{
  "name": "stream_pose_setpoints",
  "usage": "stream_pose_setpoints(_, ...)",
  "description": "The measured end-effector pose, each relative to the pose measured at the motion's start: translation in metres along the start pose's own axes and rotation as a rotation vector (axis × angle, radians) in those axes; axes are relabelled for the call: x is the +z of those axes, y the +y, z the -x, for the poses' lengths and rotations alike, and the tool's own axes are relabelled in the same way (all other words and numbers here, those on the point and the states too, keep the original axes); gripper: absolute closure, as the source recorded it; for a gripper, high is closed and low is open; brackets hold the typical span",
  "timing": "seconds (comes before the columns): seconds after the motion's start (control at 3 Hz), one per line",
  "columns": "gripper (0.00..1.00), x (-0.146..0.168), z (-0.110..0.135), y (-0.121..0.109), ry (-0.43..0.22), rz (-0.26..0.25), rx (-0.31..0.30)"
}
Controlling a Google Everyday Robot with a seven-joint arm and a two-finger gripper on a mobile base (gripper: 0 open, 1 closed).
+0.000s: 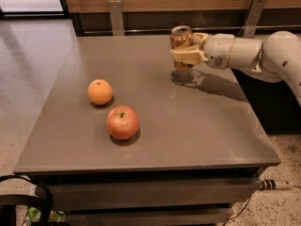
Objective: Place orange can upright
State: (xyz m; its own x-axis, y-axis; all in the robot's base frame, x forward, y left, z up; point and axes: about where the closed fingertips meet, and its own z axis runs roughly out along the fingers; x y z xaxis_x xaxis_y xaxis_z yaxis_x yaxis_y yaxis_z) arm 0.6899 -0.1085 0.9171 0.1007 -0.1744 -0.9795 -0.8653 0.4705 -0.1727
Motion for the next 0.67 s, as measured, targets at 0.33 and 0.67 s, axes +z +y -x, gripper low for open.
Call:
stream_pose_setpoints(0.33,1.0,0.006,-0.014,0.008,-0.006,0.004,0.014)
stream_pose_setpoints(0.67,1.0,0.007,-0.027,0.017,-0.02,-0.002,0.034)
